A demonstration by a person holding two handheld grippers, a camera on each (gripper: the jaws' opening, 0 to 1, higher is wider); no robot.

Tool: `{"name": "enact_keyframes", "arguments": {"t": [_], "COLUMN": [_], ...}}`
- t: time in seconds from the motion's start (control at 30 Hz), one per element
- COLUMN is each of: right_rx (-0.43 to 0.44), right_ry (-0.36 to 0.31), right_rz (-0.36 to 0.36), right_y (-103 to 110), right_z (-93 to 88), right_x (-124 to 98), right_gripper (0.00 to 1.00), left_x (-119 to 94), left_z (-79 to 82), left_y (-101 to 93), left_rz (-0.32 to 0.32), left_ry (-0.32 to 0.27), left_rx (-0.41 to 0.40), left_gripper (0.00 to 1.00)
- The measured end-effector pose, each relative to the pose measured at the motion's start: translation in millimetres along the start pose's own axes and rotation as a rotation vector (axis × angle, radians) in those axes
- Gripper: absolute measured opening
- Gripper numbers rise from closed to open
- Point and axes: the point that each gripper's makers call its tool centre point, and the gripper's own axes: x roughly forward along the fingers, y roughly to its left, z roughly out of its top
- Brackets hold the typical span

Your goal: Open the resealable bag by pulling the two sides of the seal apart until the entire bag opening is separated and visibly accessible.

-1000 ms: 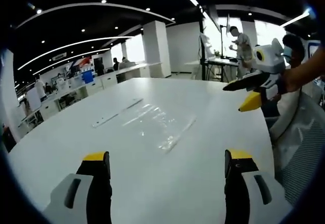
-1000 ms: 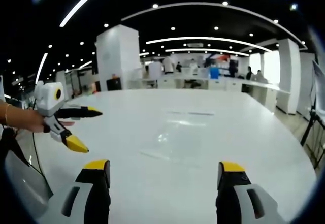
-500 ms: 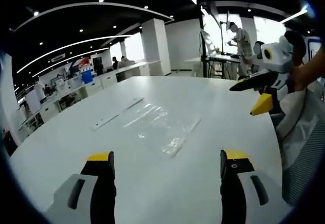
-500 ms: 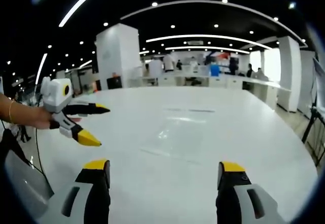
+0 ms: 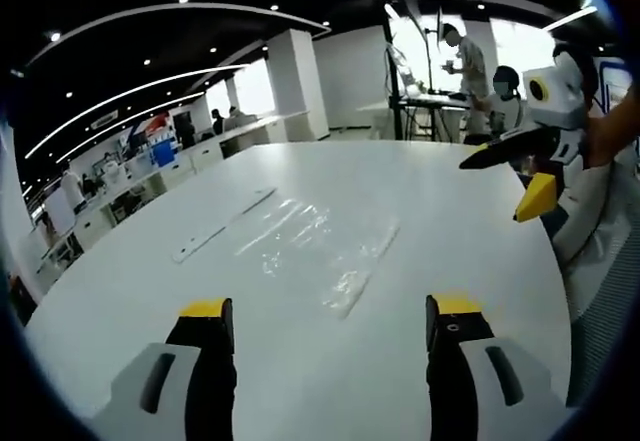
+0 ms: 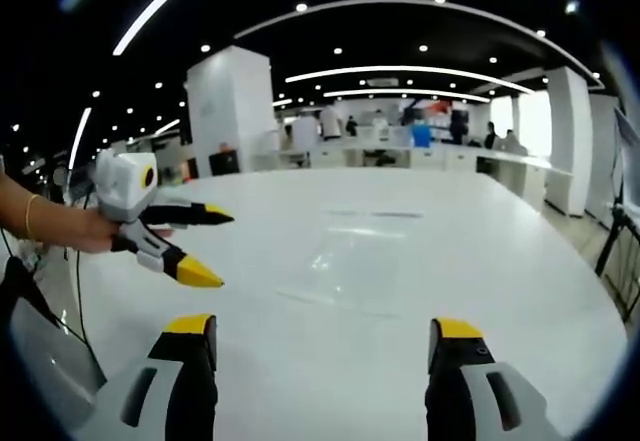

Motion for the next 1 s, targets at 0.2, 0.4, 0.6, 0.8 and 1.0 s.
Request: {"name": "enact_keyframes", "arguments": {"t": [0.2,0.4,0.6,0.8,1.0], "right_rx": [0.005,0.006,0.008,0.01,0.021], "right_ry": [0.005,0.009,0.008,0.009,0.01], "right_rz": [0.002,0.008,0.005,-0.002,-0.008], "right_y": [1.0,2.6,2.2,0.1,-0.5], "right_z": [-1.3,-2.2,-2.2,-2.8,-4.9], "right_x": [0.2,0.6,-0.9,-3.3,-4.4], "right_gripper": [0.86,0.86,0.86,0.86,0.86], "left_x": [11.4,22.7,34.5,42.7,54.0], "left_z": [-5.3,-9.3,-8.6,-6.0,-15.8], "left_y": [1.9,7.3,3.5,0.2,0.8], "left_rz": [0.003,0.042,0.034,0.019,0.01], "left_ry": [0.026,0.085,0.103,0.101,0.152], "left_rx": [0.016,0.173,0.262,0.294,0.359], "left_gripper": [0.72,0.63,0.64,0.64,0.62]}}
